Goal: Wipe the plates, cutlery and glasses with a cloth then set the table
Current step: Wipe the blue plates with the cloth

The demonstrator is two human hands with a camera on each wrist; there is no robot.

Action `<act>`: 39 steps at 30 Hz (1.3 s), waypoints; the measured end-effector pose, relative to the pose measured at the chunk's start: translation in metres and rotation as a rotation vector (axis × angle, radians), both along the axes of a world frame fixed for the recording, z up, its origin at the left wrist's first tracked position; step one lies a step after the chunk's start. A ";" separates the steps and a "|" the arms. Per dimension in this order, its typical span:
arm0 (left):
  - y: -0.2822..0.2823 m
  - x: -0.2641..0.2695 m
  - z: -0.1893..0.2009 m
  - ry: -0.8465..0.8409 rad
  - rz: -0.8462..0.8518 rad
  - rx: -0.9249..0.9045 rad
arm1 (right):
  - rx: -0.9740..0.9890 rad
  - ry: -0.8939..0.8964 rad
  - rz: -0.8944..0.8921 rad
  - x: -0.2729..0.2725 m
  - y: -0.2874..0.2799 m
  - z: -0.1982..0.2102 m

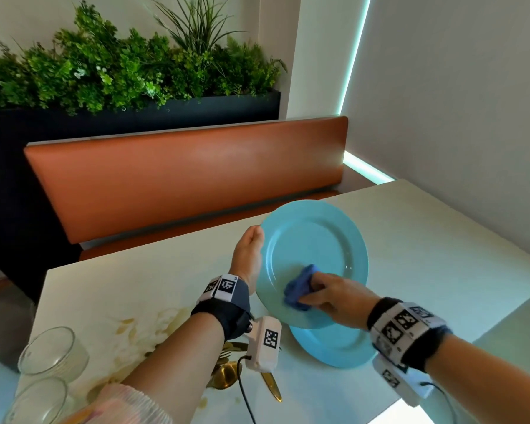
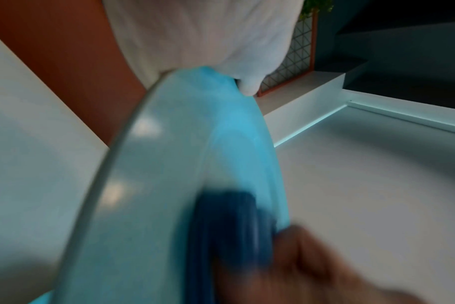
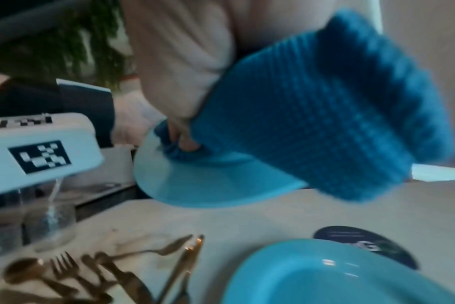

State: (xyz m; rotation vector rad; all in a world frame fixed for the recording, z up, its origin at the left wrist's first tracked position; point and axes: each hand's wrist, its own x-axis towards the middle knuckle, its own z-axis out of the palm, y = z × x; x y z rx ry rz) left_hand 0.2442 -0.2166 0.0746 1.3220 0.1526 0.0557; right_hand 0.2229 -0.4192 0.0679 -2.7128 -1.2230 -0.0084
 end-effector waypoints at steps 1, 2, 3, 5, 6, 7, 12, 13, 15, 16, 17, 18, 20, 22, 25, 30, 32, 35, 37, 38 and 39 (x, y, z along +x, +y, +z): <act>0.004 -0.001 0.001 -0.009 0.000 -0.001 | -0.033 0.029 -0.049 0.004 -0.012 0.004; 0.006 0.000 0.001 -0.024 -0.003 -0.006 | 0.033 0.009 -0.112 0.011 -0.021 0.008; 0.007 0.001 0.002 -0.036 -0.012 0.000 | 0.154 -0.048 -0.179 0.022 -0.028 0.010; -0.001 0.002 0.004 -0.054 -0.044 0.034 | 0.400 -0.213 -0.347 0.038 -0.023 0.019; -0.006 0.002 0.003 -0.061 -0.054 0.050 | 0.469 -0.261 -0.394 0.041 -0.010 0.023; -0.013 0.002 0.003 -0.060 -0.059 0.061 | 0.512 -0.291 -0.400 0.040 0.007 0.024; -0.013 0.005 0.006 -0.075 -0.043 0.036 | 0.443 -0.110 -0.110 -0.009 0.040 -0.016; -0.006 0.005 0.006 -0.080 -0.031 0.029 | 0.373 -0.062 -0.037 -0.019 0.030 -0.024; 0.007 0.005 0.003 -0.077 -0.023 0.036 | 0.270 -0.004 0.029 -0.021 -0.005 -0.034; 0.012 0.005 0.000 -0.069 -0.021 0.043 | 0.254 0.021 -0.015 -0.016 -0.021 -0.033; 0.014 0.005 -0.001 -0.062 -0.029 0.048 | 0.290 0.029 -0.130 -0.007 -0.035 -0.029; 0.013 0.004 -0.003 -0.055 -0.039 0.050 | 0.349 0.020 -0.288 0.002 -0.045 -0.021; 0.005 0.001 -0.003 -0.057 -0.067 0.080 | 0.435 -0.136 -0.498 0.026 -0.049 -0.001; -0.010 -0.002 -0.002 -0.091 -0.097 0.112 | 0.495 -0.209 -0.526 0.040 -0.028 0.022; -0.030 -0.005 -0.001 -0.101 -0.120 0.114 | 0.508 -0.254 -0.373 0.036 0.016 0.034; -0.019 -0.008 -0.006 -0.038 -0.101 0.040 | 0.231 -0.212 -0.150 0.026 0.022 0.032; -0.018 -0.009 -0.004 -0.048 -0.097 0.046 | 0.359 -0.191 -0.447 0.040 0.009 0.033; -0.023 -0.008 0.003 -0.079 -0.098 0.077 | 0.554 -0.196 -0.584 0.038 0.023 0.033; -0.024 -0.006 0.003 -0.086 -0.088 0.067 | 0.480 -0.125 -0.395 0.025 0.041 0.027; -0.023 -0.007 0.000 -0.074 -0.082 0.064 | 0.420 -0.111 -0.290 0.021 0.044 0.022; -0.021 -0.006 -0.003 -0.068 -0.081 0.059 | 0.371 -0.101 -0.228 0.020 0.042 0.025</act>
